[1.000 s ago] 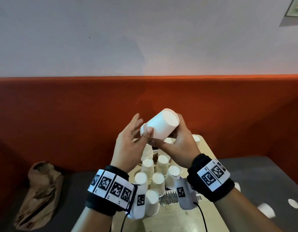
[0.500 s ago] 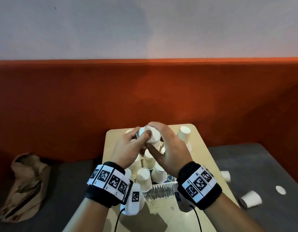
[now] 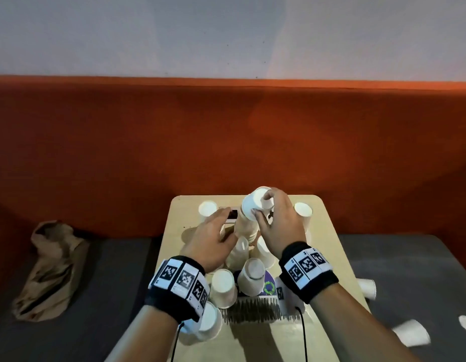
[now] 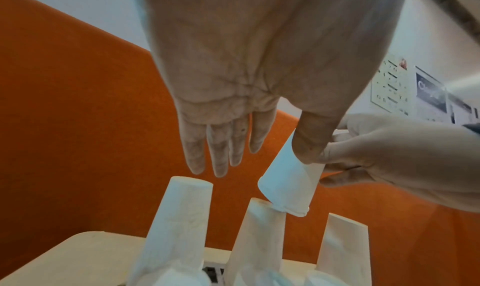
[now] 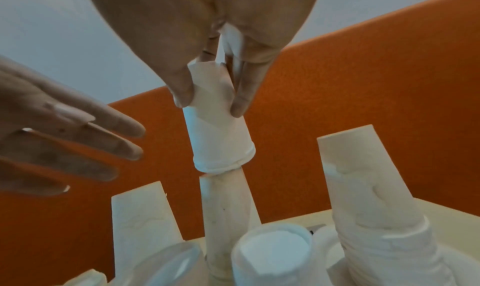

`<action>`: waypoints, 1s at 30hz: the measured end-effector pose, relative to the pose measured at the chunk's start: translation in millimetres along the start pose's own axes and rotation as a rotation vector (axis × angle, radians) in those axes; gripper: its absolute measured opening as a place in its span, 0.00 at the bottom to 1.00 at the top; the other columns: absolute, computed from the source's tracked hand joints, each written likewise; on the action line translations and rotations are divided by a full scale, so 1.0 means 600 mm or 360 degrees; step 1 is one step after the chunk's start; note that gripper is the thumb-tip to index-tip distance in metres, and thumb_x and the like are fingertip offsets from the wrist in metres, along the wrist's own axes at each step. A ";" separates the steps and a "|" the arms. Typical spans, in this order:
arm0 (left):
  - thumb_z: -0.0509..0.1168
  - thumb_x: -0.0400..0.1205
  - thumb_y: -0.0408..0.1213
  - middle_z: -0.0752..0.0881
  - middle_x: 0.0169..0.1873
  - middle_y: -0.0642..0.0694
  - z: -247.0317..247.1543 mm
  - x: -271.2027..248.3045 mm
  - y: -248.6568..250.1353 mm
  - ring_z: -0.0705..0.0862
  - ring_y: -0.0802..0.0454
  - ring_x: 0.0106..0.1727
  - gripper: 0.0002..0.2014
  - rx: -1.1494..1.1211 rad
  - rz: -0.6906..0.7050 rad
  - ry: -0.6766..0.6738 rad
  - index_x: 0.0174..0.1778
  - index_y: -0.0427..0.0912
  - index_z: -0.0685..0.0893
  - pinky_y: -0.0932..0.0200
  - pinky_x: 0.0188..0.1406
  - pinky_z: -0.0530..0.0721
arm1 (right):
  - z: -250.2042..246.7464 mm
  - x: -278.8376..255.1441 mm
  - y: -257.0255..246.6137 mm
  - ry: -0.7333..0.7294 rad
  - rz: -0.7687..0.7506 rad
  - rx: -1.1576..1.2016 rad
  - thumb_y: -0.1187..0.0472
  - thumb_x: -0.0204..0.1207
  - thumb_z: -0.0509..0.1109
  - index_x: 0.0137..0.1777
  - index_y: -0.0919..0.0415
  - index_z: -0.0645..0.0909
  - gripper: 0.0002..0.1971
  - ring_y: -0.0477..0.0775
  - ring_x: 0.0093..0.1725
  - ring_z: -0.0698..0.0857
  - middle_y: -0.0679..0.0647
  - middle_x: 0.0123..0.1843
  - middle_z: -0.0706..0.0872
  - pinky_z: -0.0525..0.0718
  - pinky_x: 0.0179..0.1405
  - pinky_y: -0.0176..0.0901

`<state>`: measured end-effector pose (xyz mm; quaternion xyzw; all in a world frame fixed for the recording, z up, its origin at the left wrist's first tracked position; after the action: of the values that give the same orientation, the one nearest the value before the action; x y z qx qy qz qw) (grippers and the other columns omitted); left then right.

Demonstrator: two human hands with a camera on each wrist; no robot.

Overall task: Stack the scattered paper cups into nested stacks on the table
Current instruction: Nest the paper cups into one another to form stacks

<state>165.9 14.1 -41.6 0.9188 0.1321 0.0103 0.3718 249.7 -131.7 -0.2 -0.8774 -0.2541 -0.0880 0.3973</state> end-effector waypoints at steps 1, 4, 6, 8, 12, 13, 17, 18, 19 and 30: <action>0.64 0.82 0.49 0.68 0.81 0.51 0.003 -0.001 -0.005 0.64 0.54 0.83 0.33 0.0001 -0.0008 -0.0003 0.84 0.48 0.64 0.48 0.82 0.64 | 0.009 0.002 0.006 -0.0014 -0.0001 0.0001 0.57 0.79 0.73 0.61 0.57 0.73 0.15 0.52 0.50 0.81 0.47 0.63 0.79 0.73 0.42 0.40; 0.65 0.82 0.49 0.69 0.81 0.50 0.007 0.005 -0.011 0.65 0.52 0.82 0.33 0.0029 -0.0035 -0.0011 0.83 0.48 0.65 0.53 0.82 0.62 | 0.031 0.008 0.018 -0.0059 0.0013 0.0026 0.57 0.80 0.72 0.62 0.58 0.73 0.15 0.52 0.50 0.80 0.48 0.62 0.79 0.73 0.41 0.39; 0.64 0.84 0.42 0.68 0.81 0.51 0.014 0.012 -0.007 0.64 0.53 0.82 0.30 0.0075 -0.0051 -0.0045 0.84 0.49 0.65 0.66 0.76 0.58 | 0.044 0.010 0.023 -0.0099 0.0027 0.0016 0.56 0.80 0.72 0.62 0.58 0.72 0.15 0.53 0.49 0.80 0.48 0.61 0.79 0.74 0.40 0.42; 0.64 0.84 0.39 0.68 0.81 0.56 0.025 0.021 0.000 0.66 0.57 0.81 0.29 0.0074 -0.0021 -0.0068 0.83 0.52 0.66 0.76 0.68 0.58 | 0.056 0.011 0.027 -0.0139 0.0039 0.0005 0.56 0.81 0.71 0.62 0.57 0.71 0.15 0.55 0.46 0.81 0.50 0.61 0.78 0.79 0.41 0.49; 0.62 0.84 0.35 0.65 0.83 0.54 0.057 0.034 0.003 0.62 0.61 0.83 0.31 -0.0016 -0.0011 -0.0196 0.84 0.52 0.64 0.70 0.75 0.60 | 0.086 0.011 0.040 -0.0269 0.0069 -0.0023 0.56 0.83 0.66 0.64 0.55 0.69 0.13 0.63 0.47 0.83 0.51 0.68 0.75 0.83 0.43 0.60; 0.61 0.84 0.33 0.64 0.83 0.53 0.062 0.037 0.003 0.62 0.60 0.83 0.31 -0.0022 -0.0012 -0.0217 0.84 0.51 0.63 0.68 0.76 0.61 | 0.092 0.010 0.044 -0.0302 0.0092 -0.0041 0.55 0.84 0.65 0.65 0.55 0.69 0.13 0.65 0.48 0.83 0.50 0.69 0.74 0.83 0.42 0.60; 0.57 0.84 0.30 0.62 0.84 0.54 0.070 0.044 0.002 0.61 0.57 0.84 0.31 -0.0021 -0.0056 -0.0266 0.85 0.48 0.62 0.70 0.74 0.56 | 0.111 0.008 0.058 -0.0419 0.0205 -0.0097 0.53 0.85 0.63 0.67 0.55 0.68 0.14 0.67 0.49 0.84 0.51 0.71 0.73 0.76 0.37 0.51; 0.57 0.84 0.30 0.62 0.84 0.55 0.072 0.045 0.000 0.61 0.57 0.84 0.30 -0.0024 -0.0072 -0.0269 0.85 0.48 0.62 0.71 0.73 0.55 | 0.114 0.007 0.060 -0.0443 0.0224 -0.0113 0.53 0.85 0.62 0.67 0.54 0.68 0.14 0.68 0.49 0.84 0.51 0.71 0.73 0.75 0.38 0.51; 0.57 0.84 0.30 0.62 0.84 0.55 0.072 0.046 -0.002 0.62 0.56 0.84 0.30 -0.0026 -0.0083 -0.0267 0.85 0.48 0.62 0.70 0.73 0.56 | 0.118 0.006 0.061 -0.0463 0.0235 -0.0134 0.52 0.86 0.62 0.67 0.54 0.68 0.14 0.68 0.50 0.84 0.51 0.72 0.73 0.75 0.38 0.51; 0.59 0.83 0.35 0.75 0.78 0.47 0.085 0.035 -0.008 0.76 0.47 0.75 0.33 -0.0056 -0.0110 -0.0290 0.84 0.57 0.60 0.50 0.72 0.77 | 0.142 -0.004 0.058 -0.0626 0.0212 -0.0369 0.58 0.80 0.65 0.72 0.53 0.69 0.21 0.64 0.66 0.83 0.52 0.87 0.57 0.83 0.52 0.54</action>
<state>190.8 -11.8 -83.3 0.9041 0.1292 -0.0838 0.3986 261.3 -88.9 -80.9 -0.9323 -0.2562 0.0824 0.2417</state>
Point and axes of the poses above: each hand's wrist, its own x-axis towards the middle knuckle, its own z-axis out of the palm, y = z × x, the point moved 10 cm from there along x, towards the middle knuckle
